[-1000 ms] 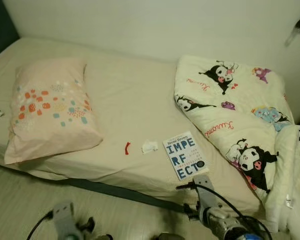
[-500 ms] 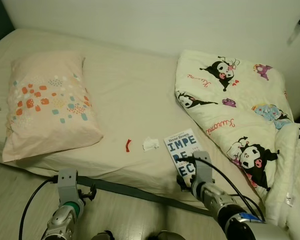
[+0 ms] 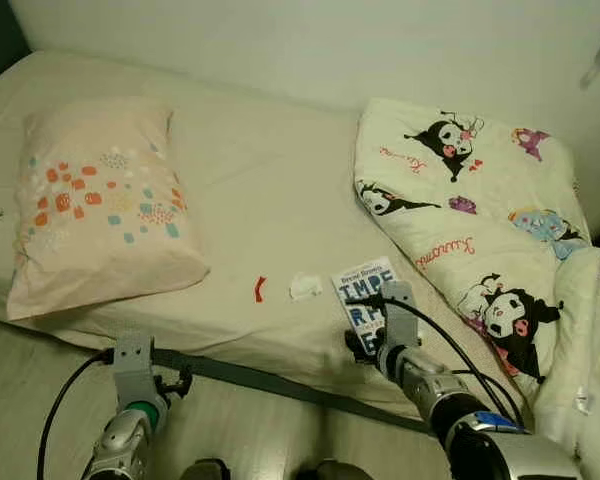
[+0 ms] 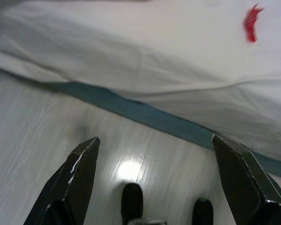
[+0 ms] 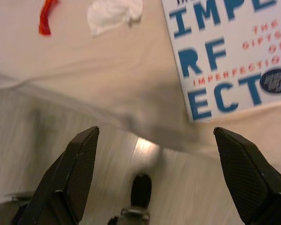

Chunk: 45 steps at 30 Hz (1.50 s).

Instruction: Clean up the room

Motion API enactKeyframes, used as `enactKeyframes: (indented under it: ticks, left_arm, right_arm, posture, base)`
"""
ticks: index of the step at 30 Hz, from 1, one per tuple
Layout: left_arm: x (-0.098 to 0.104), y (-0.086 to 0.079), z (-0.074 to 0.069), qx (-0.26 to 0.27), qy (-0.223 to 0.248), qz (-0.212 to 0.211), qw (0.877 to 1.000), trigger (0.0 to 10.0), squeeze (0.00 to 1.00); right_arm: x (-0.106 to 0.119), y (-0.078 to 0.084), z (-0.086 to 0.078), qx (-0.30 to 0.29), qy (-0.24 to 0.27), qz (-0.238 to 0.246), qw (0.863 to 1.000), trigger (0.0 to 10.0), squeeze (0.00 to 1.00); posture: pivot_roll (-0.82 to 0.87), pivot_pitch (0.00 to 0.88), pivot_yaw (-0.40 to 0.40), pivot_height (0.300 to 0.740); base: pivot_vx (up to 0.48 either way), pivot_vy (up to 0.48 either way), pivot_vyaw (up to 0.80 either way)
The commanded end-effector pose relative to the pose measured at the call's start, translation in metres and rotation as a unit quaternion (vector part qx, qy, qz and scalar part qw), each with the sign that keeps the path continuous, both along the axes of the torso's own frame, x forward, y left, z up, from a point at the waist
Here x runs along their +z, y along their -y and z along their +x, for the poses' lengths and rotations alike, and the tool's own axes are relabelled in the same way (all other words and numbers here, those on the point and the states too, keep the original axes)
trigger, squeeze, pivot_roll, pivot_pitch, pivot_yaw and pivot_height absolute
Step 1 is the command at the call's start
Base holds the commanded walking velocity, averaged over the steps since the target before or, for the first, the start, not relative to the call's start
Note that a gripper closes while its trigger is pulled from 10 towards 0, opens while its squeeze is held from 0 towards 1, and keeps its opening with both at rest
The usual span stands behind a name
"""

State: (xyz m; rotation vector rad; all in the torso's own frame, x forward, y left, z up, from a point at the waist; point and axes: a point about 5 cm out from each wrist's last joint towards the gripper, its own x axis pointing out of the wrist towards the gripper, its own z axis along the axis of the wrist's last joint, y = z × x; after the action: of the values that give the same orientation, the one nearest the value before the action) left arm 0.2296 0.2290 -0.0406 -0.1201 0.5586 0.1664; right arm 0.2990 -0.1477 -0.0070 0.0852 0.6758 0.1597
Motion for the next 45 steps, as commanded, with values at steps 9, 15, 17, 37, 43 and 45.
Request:
enactKeyframes:
  ticks: [9,15,17,37,43,45]
  left_arm:
    - [-0.008,0.000,-0.010,0.011,-0.020,-0.013,1.000,10.0,0.00]
    - [0.005,0.004,0.008,-0.001,0.019,-0.014,1.000,10.0,0.00]
    - [0.009,0.005,0.013,-0.005,0.030,-0.014,0.999,10.0,0.00]
    - [0.079,0.030,0.068,-0.076,0.245,-0.007,0.966,10.0,0.00]
    - [0.099,0.032,0.062,-0.082,0.301,0.008,0.950,10.0,0.00]
    - [0.106,0.032,0.062,-0.083,0.314,0.013,0.946,10.0,0.00]
  right_arm:
    - [-0.004,0.001,-0.004,-0.004,-0.008,0.010,1.000,10.0,0.00]
    - [0.013,-0.004,0.013,-0.004,0.030,0.028,0.999,10.0,0.00]
    - [0.018,-0.005,0.017,-0.003,0.041,0.033,0.999,10.0,0.00]
    - [0.069,-0.019,0.054,0.047,0.146,0.065,0.986,10.0,0.00]
    - [0.093,-0.023,0.067,0.065,0.198,0.091,0.974,10.0,0.00]
    - [0.104,-0.029,0.071,0.083,0.219,0.106,0.967,10.0,0.00]
  posture:
    - [-0.02,0.016,-0.018,0.615]
    - [-0.02,0.020,-0.016,0.595]
    - [-0.02,0.022,-0.016,0.590]
    - [0.03,0.160,0.036,0.520]
    - [0.04,0.261,0.058,0.510]
    - [0.04,0.291,0.062,0.510]
  base:
    - [0.000,0.000,0.00]
    - [0.000,0.000,0.00]
    - [0.000,0.000,0.00]
    - [0.000,0.000,0.00]
    - [0.000,0.000,0.00]
    - [0.000,0.000,0.00]
